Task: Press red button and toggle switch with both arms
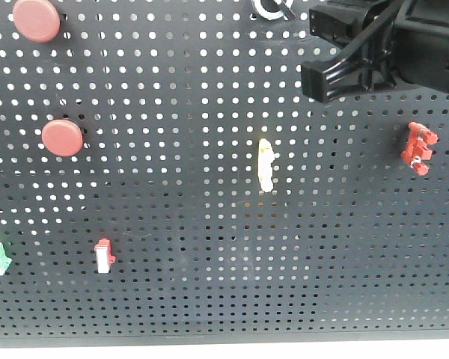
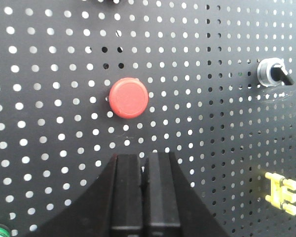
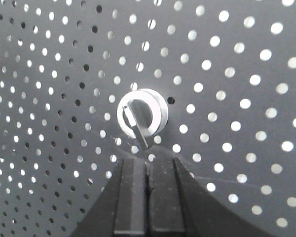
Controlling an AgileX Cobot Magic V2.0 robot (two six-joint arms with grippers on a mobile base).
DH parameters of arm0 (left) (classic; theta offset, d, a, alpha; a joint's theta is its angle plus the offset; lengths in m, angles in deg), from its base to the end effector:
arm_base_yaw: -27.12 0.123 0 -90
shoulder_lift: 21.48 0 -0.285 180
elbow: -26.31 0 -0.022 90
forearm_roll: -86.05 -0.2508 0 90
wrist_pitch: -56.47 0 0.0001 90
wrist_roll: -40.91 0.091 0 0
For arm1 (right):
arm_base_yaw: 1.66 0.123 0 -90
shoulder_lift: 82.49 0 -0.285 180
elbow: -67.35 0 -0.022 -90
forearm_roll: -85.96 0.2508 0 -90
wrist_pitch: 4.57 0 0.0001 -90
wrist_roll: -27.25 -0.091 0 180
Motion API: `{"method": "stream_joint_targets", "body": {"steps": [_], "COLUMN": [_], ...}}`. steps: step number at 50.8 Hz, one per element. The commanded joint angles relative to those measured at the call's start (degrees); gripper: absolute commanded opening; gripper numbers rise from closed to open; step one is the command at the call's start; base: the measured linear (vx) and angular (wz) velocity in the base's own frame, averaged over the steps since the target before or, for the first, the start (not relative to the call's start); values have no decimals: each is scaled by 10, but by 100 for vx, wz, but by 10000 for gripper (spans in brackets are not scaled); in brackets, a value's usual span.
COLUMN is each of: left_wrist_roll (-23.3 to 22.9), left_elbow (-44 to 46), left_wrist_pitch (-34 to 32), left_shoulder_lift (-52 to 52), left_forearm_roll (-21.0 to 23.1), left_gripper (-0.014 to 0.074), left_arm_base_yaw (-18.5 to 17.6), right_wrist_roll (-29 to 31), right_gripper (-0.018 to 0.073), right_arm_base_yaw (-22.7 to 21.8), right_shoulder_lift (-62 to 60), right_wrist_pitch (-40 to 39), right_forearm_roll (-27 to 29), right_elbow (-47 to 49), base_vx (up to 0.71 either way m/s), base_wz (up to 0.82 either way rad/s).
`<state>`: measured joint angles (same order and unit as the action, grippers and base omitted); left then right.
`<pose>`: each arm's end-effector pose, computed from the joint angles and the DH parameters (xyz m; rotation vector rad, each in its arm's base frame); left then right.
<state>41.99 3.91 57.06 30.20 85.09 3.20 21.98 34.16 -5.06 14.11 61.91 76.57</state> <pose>0.1337 -0.0593 0.4605 0.2941 1.2768 -0.3259 0.2118 0.1382 0.5219 -0.5753 1.3773 0.1586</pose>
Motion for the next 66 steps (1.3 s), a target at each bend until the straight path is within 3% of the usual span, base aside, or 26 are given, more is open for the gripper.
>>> {"method": "stream_joint_targets", "body": {"steps": [1,11,15,22,28,36,45,52,66], "left_wrist_roll": [-1,0,10,10,9,9,8,9,9], "left_elbow": [14,2,-39,-191,-339,-485,-589,-580,-580], "left_wrist_pitch": [-42,-47,-76,-115,-100,-69,-67,0,14], "left_shoulder_lift": [-4,-14,-45,-143,-243,-355,-461,-446,-447], "left_forearm_roll": [3,3,3,6,6,10,10,10,10], "left_gripper": [2,2,2,2,2,2,2,2,2], "left_arm_base_yaw": [-1,1,22,105,178,245,259,259,259], "right_wrist_roll": [2,2,2,2,2,2,2,2,2], "right_gripper": [0,0,0,0,0,0,0,0,0], "right_arm_base_yaw": [0,0,0,-1,-1,-1,-1,0,0], "right_shoulder_lift": [-14,-14,-14,-14,-14,-14,-14,-15,-14], "right_wrist_pitch": [-38,-38,-38,-38,-38,-38,-38,-36,-27], "right_forearm_roll": [-9,-9,-9,-10,-10,-10,-10,-10,-10], "right_elbow": [18,18,18,18,18,18,18,18,18], "base_vx": [0,0,0,0,0,0,0,0,0], "base_wz": [0,0,0,0,0,0,0,0,0]}}
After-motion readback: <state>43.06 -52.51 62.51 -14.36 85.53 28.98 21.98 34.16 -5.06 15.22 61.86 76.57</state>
